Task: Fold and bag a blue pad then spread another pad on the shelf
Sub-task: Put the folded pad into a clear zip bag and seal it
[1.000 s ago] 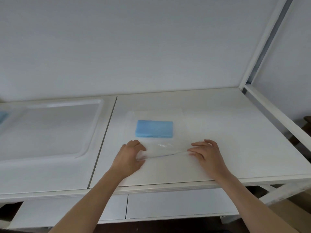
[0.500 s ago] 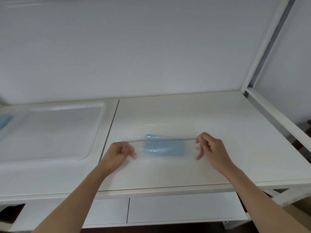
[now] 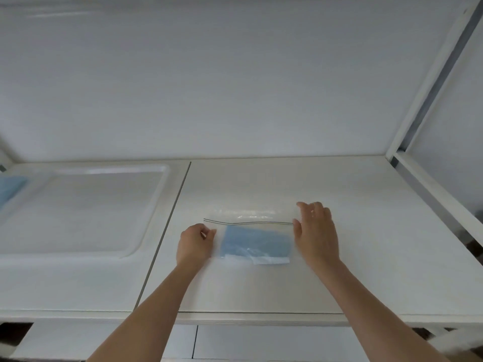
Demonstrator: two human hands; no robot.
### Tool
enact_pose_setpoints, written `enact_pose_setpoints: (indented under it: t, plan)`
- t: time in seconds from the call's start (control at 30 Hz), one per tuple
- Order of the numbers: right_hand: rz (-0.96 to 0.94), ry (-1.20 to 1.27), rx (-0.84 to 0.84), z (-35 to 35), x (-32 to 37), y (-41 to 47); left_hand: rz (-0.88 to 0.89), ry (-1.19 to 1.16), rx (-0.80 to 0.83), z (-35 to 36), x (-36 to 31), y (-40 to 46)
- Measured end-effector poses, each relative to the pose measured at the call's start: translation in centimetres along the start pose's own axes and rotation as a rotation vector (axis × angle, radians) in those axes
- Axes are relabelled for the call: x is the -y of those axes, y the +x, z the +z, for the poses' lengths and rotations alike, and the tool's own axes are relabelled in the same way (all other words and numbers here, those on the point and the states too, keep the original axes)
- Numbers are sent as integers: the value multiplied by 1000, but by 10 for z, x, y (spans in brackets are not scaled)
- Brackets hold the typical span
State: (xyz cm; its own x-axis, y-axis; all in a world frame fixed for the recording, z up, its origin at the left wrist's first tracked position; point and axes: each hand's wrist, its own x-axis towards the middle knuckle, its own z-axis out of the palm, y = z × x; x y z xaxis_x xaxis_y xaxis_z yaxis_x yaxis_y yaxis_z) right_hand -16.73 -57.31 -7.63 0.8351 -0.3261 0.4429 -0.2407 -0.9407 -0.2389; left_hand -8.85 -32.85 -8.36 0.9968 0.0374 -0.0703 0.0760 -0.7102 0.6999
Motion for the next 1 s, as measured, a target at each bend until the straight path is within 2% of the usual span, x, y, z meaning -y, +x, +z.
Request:
enact_pose_setpoints:
  t: [0.07,0.1,0.17,0.27,0.43,0.53,0.67,0.8,0.87,1.0]
  plan:
    - [-287,93,-11,3,16,-10,-70,7,-2,3,-1,3]
    - [-413,151,53,4,24,-16,-104,-16,-3,3,-2,3]
    - [-541,186,193,7,37,-29,-163,-77,-1,2,-5,3]
    - [-507,110,348,17,42,-37,-220,-153,13,-2,-8,-2]
    - [-463,132,404,9,49,-41,-279,-373,74,-10,-8,-20]
    - [-296,207,480,-8,42,-47,-274,-526,27,-18,-10,-37]
    - [-100,456,397,-30,38,-61,-244,-611,-43,-32,-5,-63]
    - [169,886,338,-62,49,-83,-180,-688,191,-41,1,-107]
    - [342,1105,409,-83,57,-103,-148,-636,310,-39,4,-133]
    - [569,1281,522,-109,63,-148,-137,-653,475,-33,14,-182]
